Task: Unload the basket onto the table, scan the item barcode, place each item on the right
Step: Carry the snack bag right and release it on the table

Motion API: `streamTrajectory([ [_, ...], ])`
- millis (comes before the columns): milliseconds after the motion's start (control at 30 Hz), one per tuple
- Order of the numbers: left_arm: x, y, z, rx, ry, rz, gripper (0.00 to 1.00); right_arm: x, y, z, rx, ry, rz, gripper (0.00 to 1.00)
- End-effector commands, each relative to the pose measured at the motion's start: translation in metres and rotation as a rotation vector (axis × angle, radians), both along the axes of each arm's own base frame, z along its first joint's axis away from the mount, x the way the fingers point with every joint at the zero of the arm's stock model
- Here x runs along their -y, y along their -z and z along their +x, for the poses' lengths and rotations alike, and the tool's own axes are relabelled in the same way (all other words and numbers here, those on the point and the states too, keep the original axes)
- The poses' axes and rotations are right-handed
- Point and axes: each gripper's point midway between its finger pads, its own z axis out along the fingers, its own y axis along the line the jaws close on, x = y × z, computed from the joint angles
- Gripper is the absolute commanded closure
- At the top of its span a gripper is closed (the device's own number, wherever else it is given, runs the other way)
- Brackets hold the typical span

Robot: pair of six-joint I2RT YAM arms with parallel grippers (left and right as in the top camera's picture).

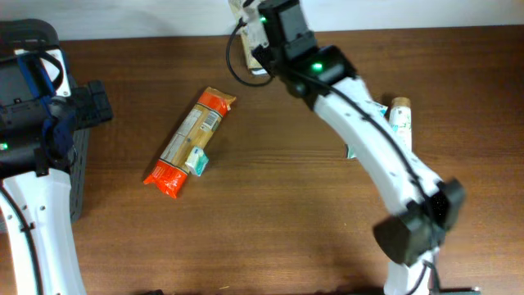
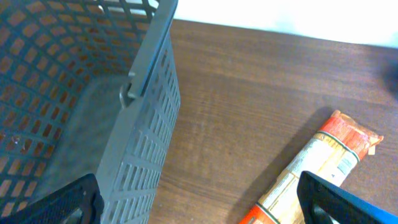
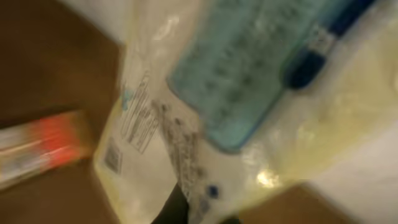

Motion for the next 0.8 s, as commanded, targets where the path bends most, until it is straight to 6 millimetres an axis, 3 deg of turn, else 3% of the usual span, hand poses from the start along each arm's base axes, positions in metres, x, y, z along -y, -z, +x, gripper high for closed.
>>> streamTrajectory([
  [0, -0.002, -0.006, 0.0, 0.018, -0.014, 0.002, 0.01, 0.024, -0.033, -0.055, -0.195, 0.064, 0.321, 0.96],
  [67, -0.002, -0.006, 0.0, 0.018, -0.014, 0.002, 0.01, 0.079, -0.012, -0.079, -0.351, 0.186, 0.281, 0.96],
  [167, -0.002, -0.006, 0.0, 0.018, -0.014, 0.002, 0.01, 0.151, 0.03, -0.09, -0.53, 0.377, 0.233, 0.96],
  [267, -0.002, -0.006, 0.0, 0.018, -0.014, 0.002, 0.01, 0.222, 0.1, -0.098, -0.738, 0.576, 0.235, 0.96],
  [367, -0.002, -0.006, 0.0, 0.018, -0.014, 0.002, 0.01, 0.264, 0.157, -0.114, -0.882, 0.633, 0.226, 0.96],
  [433, -0.002, -0.006, 0.0, 0.018, -0.014, 0.002, 0.01, 0.284, 0.178, -0.12, -0.906, 0.671, 0.236, 0.96],
  [533, -0.002, -0.006, 0.0, 0.018, -0.014, 0.002, 0.01, 0.308, 0.201, -0.126, -0.911, 0.732, 0.266, 0.76],
  [600, -0.002, -0.006, 0.0, 0.018, -0.014, 0.002, 0.01, 0.313, 0.214, -0.132, -0.929, 0.748, 0.27, 0.4],
  [700, -0.002, -0.006, 0.0, 0.018, -0.014, 0.002, 0.01, 0.305, 0.206, -0.13, -0.934, 0.726, 0.288, 0.35],
  [767, -0.002, -0.006, 0.0, 0.018, -0.014, 0.002, 0.01, 0.296, 0.185, -0.126, -0.927, 0.7, 0.279, 0.35],
])
